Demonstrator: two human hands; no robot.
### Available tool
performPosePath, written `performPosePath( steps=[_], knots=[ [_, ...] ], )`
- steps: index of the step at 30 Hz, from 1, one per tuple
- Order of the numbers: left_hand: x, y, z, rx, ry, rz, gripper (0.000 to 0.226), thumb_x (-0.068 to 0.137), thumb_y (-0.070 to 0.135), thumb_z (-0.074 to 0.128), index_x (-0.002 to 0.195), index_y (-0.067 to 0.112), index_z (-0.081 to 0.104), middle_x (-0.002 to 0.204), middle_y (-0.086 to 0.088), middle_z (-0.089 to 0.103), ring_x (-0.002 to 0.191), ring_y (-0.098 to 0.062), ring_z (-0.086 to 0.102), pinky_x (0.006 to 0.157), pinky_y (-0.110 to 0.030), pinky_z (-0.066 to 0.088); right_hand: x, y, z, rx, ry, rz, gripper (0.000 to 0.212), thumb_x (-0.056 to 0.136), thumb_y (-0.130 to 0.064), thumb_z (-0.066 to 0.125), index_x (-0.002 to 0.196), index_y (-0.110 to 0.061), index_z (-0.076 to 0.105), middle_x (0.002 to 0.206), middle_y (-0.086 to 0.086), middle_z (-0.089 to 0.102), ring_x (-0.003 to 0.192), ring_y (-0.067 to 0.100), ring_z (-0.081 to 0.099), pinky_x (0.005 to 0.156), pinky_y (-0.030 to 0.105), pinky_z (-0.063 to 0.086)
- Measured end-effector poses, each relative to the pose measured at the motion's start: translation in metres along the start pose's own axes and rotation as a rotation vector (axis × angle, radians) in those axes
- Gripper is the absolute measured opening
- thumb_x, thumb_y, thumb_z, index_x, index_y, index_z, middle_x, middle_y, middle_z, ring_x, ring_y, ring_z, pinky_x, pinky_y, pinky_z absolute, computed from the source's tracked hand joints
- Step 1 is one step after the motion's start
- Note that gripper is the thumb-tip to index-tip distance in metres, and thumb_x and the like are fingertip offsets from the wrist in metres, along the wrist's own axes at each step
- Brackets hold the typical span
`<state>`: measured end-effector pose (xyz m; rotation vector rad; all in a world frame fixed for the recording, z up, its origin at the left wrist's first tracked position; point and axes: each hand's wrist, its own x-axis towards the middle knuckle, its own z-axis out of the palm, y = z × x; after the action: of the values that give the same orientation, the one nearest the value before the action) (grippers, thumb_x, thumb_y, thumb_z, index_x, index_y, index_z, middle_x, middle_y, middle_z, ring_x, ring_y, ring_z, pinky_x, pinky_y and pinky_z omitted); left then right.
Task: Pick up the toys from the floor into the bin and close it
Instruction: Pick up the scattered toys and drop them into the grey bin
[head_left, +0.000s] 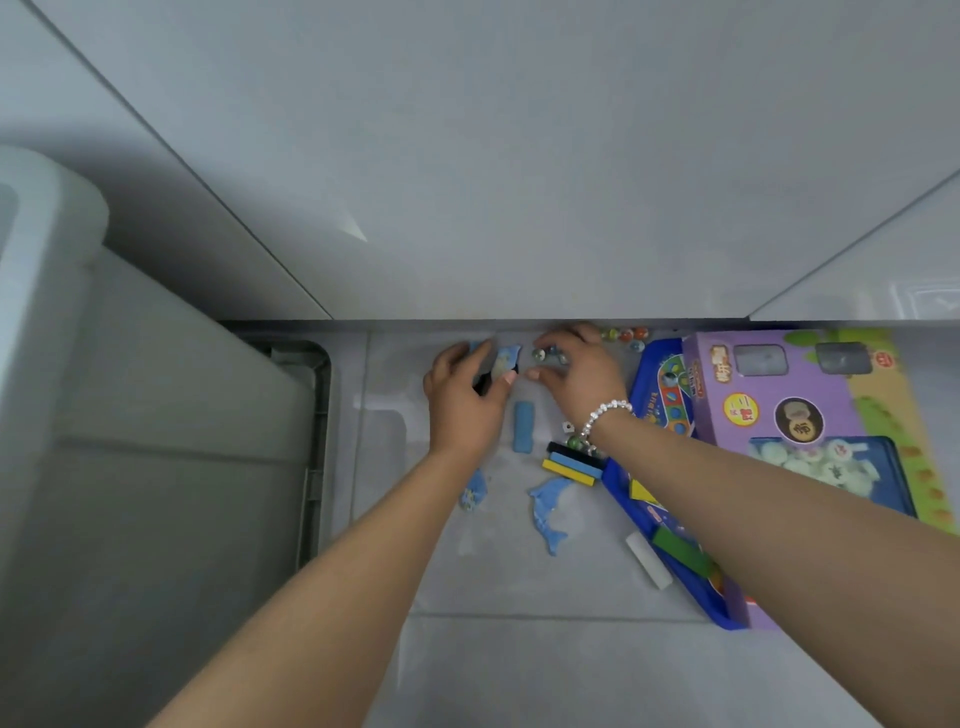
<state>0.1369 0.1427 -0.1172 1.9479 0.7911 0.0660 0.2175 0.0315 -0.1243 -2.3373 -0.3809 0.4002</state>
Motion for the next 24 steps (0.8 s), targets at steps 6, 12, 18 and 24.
performPosePath(
  steps=[6, 12, 18, 24],
  knots=[
    [-0.006, -0.005, 0.0, -0.102, 0.055, -0.012, 0.041, 0.089, 0.02, 0.062, 0.129, 0.014, 0.055, 0.135, -0.004, 0.044, 0.128, -0.018, 0.039, 0.103, -0.026, 0.038, 0.002, -0.003, 0.005, -0.004, 0.007, 0.017, 0.029, 0.076, -0.017, 0.073, 0.104, -0.011, 0.068, 0.114, 0.011, 0.051, 0.102, 0.021, 0.052, 0.077, 0.02, 0.037],
    [-0.006, -0.007, -0.002, -0.115, 0.049, -0.016, 0.04, 0.09, 0.021, 0.061, 0.129, 0.014, 0.055, 0.135, -0.003, 0.044, 0.126, -0.019, 0.041, 0.1, -0.023, 0.038, -0.001, -0.005, 0.005, -0.073, -0.017, 0.035, 0.022, 0.078, -0.018, 0.071, 0.097, -0.007, 0.067, 0.106, 0.01, 0.055, 0.092, 0.022, 0.054, 0.07, 0.023, 0.038],
    [-0.012, 0.001, -0.001, -0.105, 0.068, -0.03, 0.036, 0.092, 0.022, 0.057, 0.126, 0.013, 0.055, 0.134, -0.001, 0.045, 0.125, -0.019, 0.041, 0.102, -0.028, 0.039, -0.009, -0.007, -0.002, -0.018, -0.038, 0.073, 0.024, 0.082, -0.02, 0.068, 0.1, -0.004, 0.066, 0.093, 0.005, 0.052, 0.077, 0.012, 0.048, 0.064, 0.012, 0.037],
    [-0.021, 0.008, 0.004, 0.042, 0.128, 0.086, 0.024, 0.091, 0.023, 0.058, 0.113, 0.014, 0.064, 0.117, -0.002, 0.056, 0.116, -0.018, 0.044, 0.102, -0.035, 0.031, -0.045, -0.016, -0.034, 0.546, -0.154, 0.399, 0.018, 0.091, -0.025, 0.056, 0.098, -0.009, 0.058, 0.07, 0.003, 0.051, 0.05, 0.009, 0.046, 0.039, 0.013, 0.036]
  ],
)
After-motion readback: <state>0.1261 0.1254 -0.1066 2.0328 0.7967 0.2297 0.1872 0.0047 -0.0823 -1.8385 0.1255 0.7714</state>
